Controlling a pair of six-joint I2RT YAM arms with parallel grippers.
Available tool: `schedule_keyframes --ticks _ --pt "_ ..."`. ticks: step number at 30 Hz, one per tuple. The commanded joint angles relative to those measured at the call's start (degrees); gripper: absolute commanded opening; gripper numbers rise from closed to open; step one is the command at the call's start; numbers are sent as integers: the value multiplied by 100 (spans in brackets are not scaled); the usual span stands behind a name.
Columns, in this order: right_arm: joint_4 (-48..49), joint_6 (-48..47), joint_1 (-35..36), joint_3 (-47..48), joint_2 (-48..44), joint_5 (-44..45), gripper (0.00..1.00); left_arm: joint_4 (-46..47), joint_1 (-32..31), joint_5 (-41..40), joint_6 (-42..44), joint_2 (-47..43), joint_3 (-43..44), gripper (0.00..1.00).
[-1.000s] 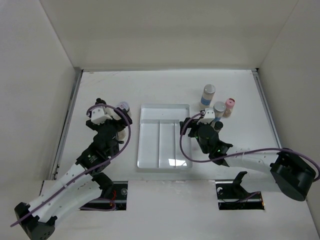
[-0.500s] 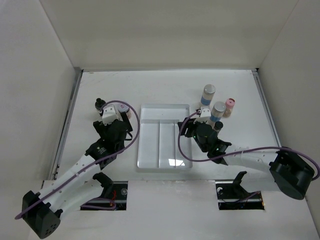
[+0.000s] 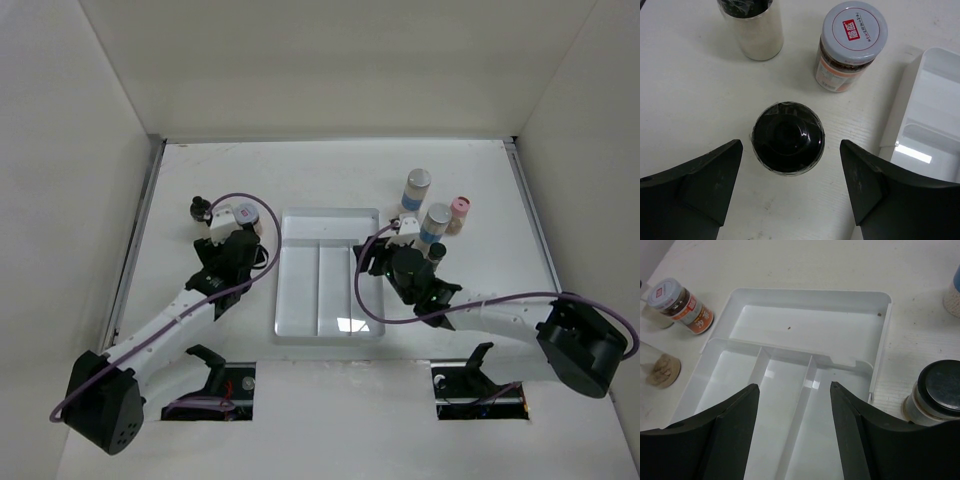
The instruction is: Organize the condiment bottles
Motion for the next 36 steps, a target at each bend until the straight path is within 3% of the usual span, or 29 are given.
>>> schedule_keyframes --ticks 1,7,17,23,29,33,36 --pt "233 -6 20 194 114 -151 65 559 137 187 -35 -4 -96 77" --pt "268 -41 21 238 254 -213 65 806 445 425 53 286 -43 64" --pt "355 -6 -67 89 -27 -187 68 825 612 556 27 549 -61 66" --pt "337 -15 -67 62 -105 -178 70 781 630 539 62 77 -26 45" --pt "391 3 -129 44 -79 -169 79 402 -28 355 123 -549 545 40" --pt "575 64 -155 -70 -62 -143 81 481 -696 240 167 -155 1238 39" --pt "645 108 -155 -149 -281 -134 82 1260 -987 205 342 319 1468 39"
